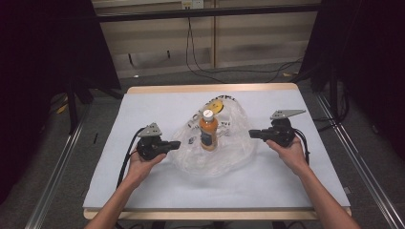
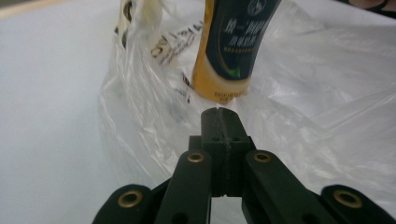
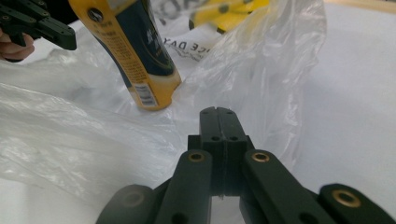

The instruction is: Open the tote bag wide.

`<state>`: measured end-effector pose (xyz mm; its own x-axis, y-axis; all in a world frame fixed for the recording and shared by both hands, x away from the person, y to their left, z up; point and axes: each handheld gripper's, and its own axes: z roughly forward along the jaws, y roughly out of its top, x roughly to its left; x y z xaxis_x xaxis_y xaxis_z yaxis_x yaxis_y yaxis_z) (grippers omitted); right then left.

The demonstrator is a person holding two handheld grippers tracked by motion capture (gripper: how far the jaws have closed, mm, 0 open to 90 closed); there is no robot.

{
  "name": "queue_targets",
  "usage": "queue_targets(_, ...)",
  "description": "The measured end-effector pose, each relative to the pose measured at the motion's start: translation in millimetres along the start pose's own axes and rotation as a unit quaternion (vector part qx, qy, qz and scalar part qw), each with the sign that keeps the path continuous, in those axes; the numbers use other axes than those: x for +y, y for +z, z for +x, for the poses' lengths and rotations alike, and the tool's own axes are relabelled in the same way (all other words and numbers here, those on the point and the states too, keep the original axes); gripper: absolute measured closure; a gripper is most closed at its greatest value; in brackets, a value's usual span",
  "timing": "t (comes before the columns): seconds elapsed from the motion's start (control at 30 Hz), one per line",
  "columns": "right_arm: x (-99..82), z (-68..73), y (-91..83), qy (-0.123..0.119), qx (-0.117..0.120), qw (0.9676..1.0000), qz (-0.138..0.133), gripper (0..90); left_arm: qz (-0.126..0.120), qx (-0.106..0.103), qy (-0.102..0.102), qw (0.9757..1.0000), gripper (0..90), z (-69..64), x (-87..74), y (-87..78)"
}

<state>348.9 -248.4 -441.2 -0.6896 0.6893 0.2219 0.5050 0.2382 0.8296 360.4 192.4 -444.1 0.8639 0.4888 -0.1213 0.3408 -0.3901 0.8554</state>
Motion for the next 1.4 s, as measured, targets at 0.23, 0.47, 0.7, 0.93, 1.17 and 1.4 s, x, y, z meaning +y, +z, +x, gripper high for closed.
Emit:
queue_targets(0.23,-4.0,8.9,-21.3,0.005,-0.015,0.9978,-0.064,58.9,-0.044,0.032,0.012,0.9984,67.4,-7.9,1.5,-12.7)
queue_targets(0.47,-10.7,26.8,-39.4,-0.004,-0.066,0.9924,-0.103,12.3,-0.073,0.055,0.007,0.9958,22.7,-14.5,3.6,-27.0)
queue_targets(0.7,-23.2,29.0,-53.9,0.007,-0.078,0.9885,-0.129,2.0,-0.075,0.065,0.011,0.9950,10.8,-17.9,-1.1,-36.7)
queue_targets(0.93,-35.2,36.8,-67.8,0.009,-0.084,0.9870,-0.137,1.0,-0.097,0.081,0.001,0.9919,4.5,-29.6,-14.5,-55.8)
queue_targets(1.17,-47.1,51.1,-76.7,0.017,-0.120,0.9843,-0.128,1.2,-0.096,0.092,-0.013,0.9911,3.4,-36.0,-27.1,-66.1)
queue_targets(1.4,-68.3,57.8,-88.8,0.029,-0.130,0.9812,-0.139,1.8,-0.093,0.111,-0.014,0.9894,3.1,-55.1,-52.3,-75.5)
